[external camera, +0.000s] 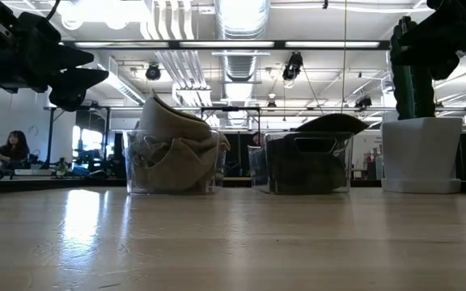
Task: Pick & Place hat
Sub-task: Return to Home Position
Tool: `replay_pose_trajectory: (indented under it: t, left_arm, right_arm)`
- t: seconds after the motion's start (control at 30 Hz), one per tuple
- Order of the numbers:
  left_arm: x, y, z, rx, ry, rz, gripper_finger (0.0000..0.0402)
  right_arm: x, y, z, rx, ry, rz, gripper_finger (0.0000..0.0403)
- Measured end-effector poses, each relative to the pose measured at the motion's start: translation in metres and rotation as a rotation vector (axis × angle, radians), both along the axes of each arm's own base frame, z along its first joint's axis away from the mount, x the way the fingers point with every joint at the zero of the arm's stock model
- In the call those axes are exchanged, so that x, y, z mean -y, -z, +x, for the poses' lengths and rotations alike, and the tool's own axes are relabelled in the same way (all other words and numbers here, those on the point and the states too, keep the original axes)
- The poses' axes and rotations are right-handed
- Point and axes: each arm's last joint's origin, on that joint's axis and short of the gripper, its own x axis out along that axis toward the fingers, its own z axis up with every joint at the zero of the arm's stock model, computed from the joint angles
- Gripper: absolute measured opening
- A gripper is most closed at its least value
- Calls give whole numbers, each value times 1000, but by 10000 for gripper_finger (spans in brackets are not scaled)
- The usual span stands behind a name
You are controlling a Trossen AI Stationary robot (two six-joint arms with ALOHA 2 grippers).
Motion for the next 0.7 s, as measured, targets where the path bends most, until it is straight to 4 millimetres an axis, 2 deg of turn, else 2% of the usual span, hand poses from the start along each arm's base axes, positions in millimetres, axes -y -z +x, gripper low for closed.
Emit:
replay_pose_trajectory:
  t: [0.1,0.23,0.47,0.57,0.7]
  left_arm:
    - [0,0,0,0,0,0,197]
    - [0,0,0,1,0,0,197]
    - [0,0,0,1,0,0,197]
    - [0,0,0,2,0,0,197]
    - [0,0,0,1,0,0,197]
  right_arm:
    - [1,2,2,7,1,-15,203]
    - [6,6,8,23,-95,-84,203]
    - [14,20,20,318,-353,-202,203]
    - [17,32,19,383,-353,-208,203]
    - [20,47,17,381,-322,-179,203]
